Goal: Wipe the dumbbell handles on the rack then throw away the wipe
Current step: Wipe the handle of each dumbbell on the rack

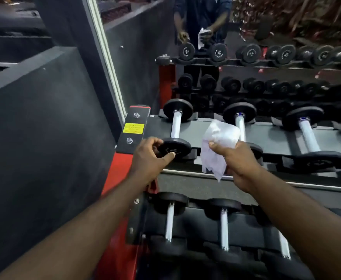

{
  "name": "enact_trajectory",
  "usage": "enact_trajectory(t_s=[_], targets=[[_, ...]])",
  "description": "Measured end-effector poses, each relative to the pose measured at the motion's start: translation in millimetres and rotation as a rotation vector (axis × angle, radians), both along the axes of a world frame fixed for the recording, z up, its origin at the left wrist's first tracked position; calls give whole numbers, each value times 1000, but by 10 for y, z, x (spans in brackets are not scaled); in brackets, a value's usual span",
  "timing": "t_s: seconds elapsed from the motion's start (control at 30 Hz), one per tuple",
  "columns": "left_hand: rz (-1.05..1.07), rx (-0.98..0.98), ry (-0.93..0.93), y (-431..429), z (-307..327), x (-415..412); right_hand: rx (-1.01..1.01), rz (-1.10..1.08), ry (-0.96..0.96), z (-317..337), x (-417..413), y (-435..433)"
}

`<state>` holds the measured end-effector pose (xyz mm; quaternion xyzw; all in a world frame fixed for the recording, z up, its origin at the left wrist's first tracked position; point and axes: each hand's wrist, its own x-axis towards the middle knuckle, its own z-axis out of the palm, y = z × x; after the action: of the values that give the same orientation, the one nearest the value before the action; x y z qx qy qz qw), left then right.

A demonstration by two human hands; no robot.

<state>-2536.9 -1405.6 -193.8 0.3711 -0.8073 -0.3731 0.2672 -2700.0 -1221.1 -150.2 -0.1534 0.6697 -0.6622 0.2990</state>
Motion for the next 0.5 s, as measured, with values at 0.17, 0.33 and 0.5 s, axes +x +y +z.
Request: enact_trajectory(t_s=[0.17,0.33,0.5], targets=[[-217,-51,-123,-654,-225,-320,32,-251,-68,-158,-427,-712],[-462,-237,-358,-1212,-389,-548,51,-594,122,-181,-701,-1343],[-689,-482,-424,-1593,-479,-761,-45,-273,731,-397,-778,-1852]])
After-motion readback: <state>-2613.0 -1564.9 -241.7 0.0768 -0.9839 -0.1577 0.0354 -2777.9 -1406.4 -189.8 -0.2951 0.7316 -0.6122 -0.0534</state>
